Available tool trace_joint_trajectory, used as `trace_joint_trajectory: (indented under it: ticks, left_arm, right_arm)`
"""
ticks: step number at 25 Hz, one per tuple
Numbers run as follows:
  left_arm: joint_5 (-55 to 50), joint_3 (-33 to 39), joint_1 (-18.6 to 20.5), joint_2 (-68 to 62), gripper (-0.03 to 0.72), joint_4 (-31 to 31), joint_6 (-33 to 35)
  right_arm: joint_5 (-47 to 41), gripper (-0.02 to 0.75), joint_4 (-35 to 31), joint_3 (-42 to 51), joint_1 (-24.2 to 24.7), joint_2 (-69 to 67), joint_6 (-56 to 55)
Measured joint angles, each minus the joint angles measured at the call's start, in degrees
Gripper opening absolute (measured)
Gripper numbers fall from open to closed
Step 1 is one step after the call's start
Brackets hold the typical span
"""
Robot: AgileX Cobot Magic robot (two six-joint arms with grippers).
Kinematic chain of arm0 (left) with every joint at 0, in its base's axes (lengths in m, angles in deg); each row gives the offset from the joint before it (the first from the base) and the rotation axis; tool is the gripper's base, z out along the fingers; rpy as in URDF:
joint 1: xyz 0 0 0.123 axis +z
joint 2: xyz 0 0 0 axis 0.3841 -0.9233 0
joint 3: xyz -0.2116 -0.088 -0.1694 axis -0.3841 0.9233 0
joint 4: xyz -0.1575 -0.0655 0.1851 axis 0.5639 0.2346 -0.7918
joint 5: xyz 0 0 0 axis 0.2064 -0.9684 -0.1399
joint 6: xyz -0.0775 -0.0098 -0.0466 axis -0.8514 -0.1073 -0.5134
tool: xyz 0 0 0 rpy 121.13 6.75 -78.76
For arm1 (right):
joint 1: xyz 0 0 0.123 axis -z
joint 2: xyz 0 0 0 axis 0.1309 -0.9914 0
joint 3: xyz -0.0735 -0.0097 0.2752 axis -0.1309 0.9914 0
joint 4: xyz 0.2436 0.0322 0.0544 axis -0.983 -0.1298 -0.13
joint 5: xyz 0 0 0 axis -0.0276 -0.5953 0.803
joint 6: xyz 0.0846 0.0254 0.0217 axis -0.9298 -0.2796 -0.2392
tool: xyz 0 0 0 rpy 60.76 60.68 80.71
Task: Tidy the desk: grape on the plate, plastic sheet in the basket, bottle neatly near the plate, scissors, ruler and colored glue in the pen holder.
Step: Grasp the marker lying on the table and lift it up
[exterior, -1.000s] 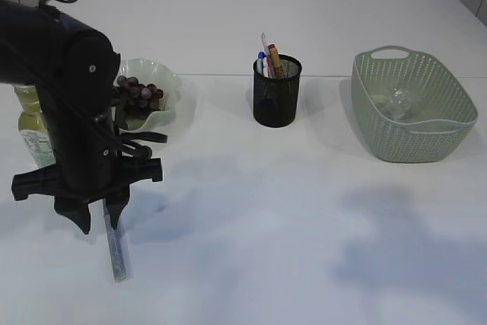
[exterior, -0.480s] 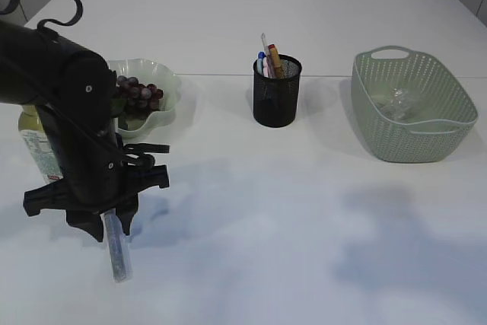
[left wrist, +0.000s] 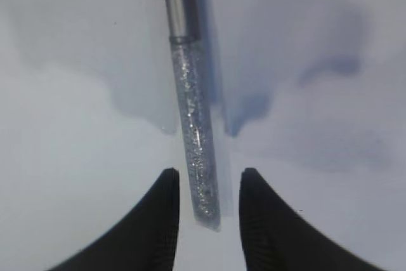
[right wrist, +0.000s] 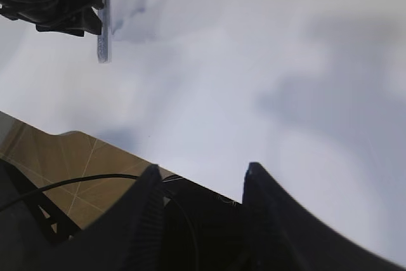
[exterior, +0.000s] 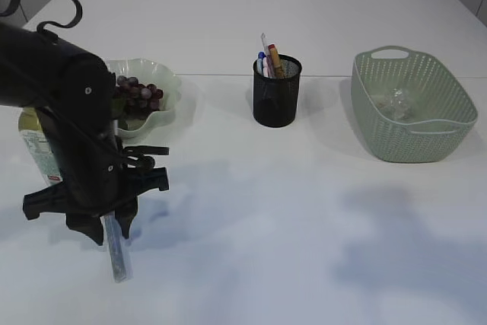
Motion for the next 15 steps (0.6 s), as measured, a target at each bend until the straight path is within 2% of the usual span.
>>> trace_joint_trajectory:
  ticks: [7,15]
  left_arm:
    - [2.2,3.54,0.18,0.0,0.226,0.24,0.0]
    - [4.85,3.65,0.18,0.0,0.226,1.11,0.0]
  right_arm:
    - [0.0,0.342,0.0,0.0,0.0,0.0,0.0]
    - [0.0,0.342,0.0,0.0,0.0,0.0,0.0]
